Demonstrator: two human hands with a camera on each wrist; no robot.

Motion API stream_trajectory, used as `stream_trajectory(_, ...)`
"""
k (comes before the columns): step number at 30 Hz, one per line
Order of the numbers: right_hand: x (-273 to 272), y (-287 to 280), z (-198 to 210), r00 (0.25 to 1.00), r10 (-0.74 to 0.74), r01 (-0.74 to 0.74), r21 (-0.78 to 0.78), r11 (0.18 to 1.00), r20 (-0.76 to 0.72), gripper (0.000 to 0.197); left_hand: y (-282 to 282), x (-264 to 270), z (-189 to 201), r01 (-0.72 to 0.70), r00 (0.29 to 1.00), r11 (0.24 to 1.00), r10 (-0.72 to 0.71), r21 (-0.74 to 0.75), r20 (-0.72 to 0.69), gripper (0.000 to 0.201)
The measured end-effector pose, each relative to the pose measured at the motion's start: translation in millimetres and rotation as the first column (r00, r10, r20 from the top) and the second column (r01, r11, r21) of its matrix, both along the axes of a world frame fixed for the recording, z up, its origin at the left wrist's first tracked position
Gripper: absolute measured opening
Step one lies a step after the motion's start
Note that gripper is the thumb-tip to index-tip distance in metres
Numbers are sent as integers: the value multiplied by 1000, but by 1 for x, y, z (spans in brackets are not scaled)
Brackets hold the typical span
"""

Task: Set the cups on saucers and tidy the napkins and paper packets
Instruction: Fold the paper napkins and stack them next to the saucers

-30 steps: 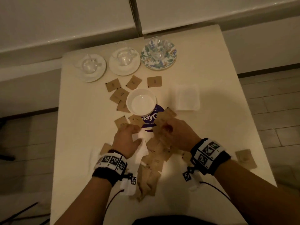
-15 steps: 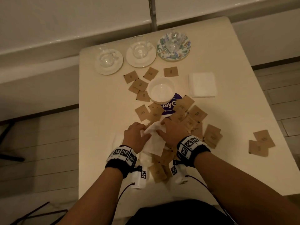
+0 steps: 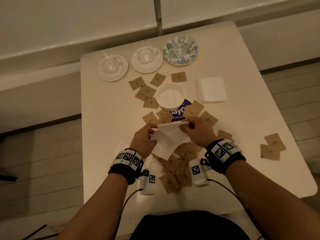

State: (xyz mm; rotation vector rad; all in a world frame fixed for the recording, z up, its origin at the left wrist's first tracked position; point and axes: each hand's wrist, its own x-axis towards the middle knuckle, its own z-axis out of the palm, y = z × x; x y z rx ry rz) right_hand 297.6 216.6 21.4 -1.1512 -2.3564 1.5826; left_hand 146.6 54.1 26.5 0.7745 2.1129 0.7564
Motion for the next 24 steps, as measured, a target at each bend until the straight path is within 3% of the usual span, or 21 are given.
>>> stream_trajectory(5,10,18,7,995,-101,101,19,995,6,16,4,-2,-1,110,994,991,-112,-69,-17,59)
stream_trajectory(8,15,24,15,994,-105,105,6,994,-28,14,12,3,8,113,988,993,-108,45,-110,61)
stream_trajectory(12,17,26,30,994,106,-105,57,993,-19,25,42,9,34,109,983,964,-68,242,-169,53)
stream_trajectory(15,16,28,44,977,205,-201,68,977,-52,18,64,12,51,247,962,947,-213,208,-172,38)
stream_trajectory(17,15,30,49,979,164,-160,45,986,-119,9,73,12,56,258,964,947,-241,189,-110,26)
stream_trajectory(18,15,30,50,981,113,-117,-12,993,-155,3,76,10,57,223,974,955,-214,195,-70,19)
stream_trajectory(21,20,33,46,985,-8,-24,-180,983,-172,7,76,6,53,-5,994,962,-25,273,103,2)
stream_trajectory(24,26,35,42,986,-46,13,-198,980,-162,9,71,4,48,-218,953,929,136,299,270,5)
